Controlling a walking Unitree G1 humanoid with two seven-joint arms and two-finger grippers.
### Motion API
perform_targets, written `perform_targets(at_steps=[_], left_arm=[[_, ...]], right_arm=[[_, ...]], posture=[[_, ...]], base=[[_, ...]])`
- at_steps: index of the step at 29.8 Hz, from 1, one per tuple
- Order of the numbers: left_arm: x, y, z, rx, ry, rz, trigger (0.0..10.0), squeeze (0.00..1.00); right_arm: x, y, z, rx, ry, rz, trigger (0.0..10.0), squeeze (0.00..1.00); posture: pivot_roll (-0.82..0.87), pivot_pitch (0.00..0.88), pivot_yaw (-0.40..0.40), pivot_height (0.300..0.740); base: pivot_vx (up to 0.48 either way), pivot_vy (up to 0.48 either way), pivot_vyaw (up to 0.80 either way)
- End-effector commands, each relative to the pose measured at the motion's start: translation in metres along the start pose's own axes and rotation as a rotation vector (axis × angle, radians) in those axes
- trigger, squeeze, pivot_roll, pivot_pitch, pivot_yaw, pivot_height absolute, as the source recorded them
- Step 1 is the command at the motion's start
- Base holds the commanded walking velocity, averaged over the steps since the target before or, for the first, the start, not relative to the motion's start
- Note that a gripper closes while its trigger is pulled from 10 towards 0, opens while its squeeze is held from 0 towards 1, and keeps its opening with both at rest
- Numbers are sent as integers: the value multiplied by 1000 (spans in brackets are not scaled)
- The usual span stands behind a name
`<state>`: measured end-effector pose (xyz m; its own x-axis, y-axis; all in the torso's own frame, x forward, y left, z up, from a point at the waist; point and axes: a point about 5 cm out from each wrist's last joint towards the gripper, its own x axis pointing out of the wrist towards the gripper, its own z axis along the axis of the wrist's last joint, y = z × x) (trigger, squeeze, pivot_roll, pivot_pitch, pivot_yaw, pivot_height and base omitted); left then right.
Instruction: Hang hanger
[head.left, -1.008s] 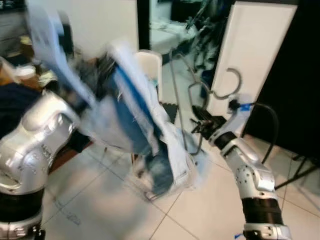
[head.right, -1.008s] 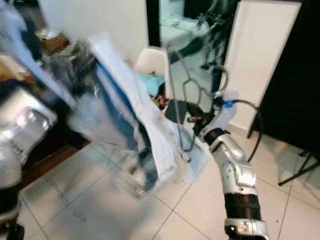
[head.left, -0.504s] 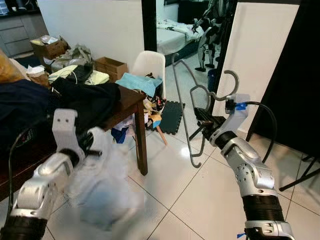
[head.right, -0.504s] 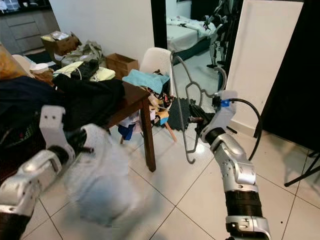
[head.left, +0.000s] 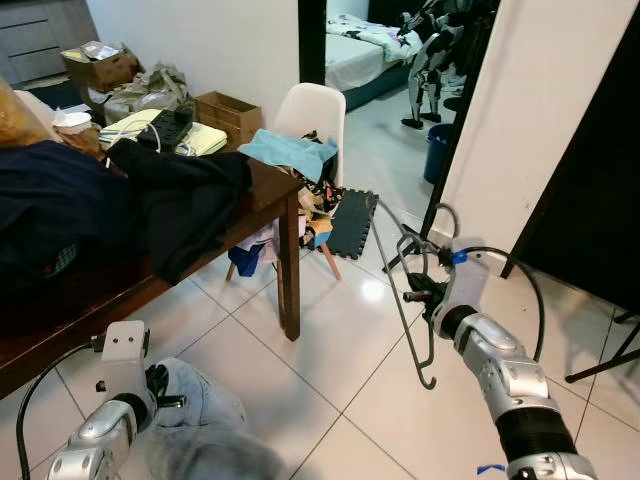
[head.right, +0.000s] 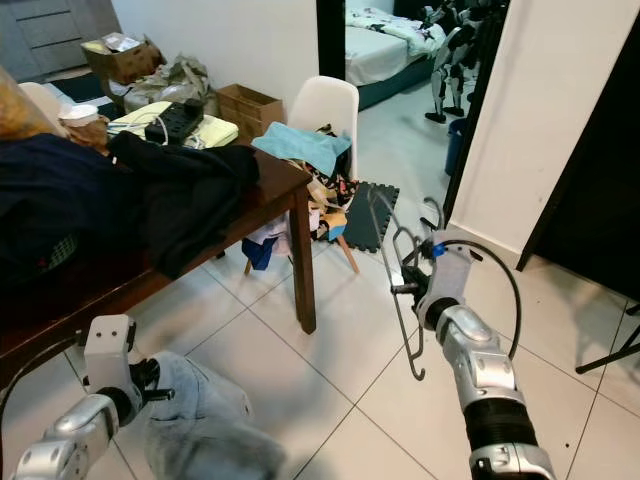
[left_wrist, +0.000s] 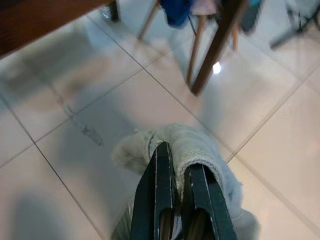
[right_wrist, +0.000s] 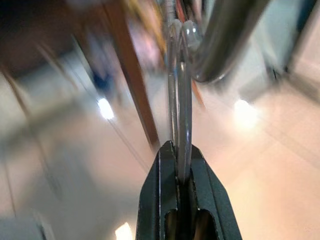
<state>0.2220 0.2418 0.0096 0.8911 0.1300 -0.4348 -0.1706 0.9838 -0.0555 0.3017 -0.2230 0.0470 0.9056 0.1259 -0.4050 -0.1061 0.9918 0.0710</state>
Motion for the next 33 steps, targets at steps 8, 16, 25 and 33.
perform_targets(at_steps=[8,16,25,33], left_arm=[[-29,-4,-59,-64,106,53,10000,0],[-29,-4,-71,-52,157,0,10000,0],[-33,4,-71,-373,75,-46,10000,0],[-33,3,-74,-375,96,-51,10000,0]], right_arm=[[-27,-8,-81,79,202,-35,10000,0],[-28,-8,-87,196,157,-38,10000,0],[-30,-15,-95,213,181,-49,10000,0],[-31,-16,-99,217,194,-49,10000,0]], posture=[[-36,0,-33,736],[-60,0,-12,736],[-66,0,-9,736],[-66,0,-2,736]], base=[[0,0,-400],[0,0,-400],[0,0,-800],[0,0,-800]])
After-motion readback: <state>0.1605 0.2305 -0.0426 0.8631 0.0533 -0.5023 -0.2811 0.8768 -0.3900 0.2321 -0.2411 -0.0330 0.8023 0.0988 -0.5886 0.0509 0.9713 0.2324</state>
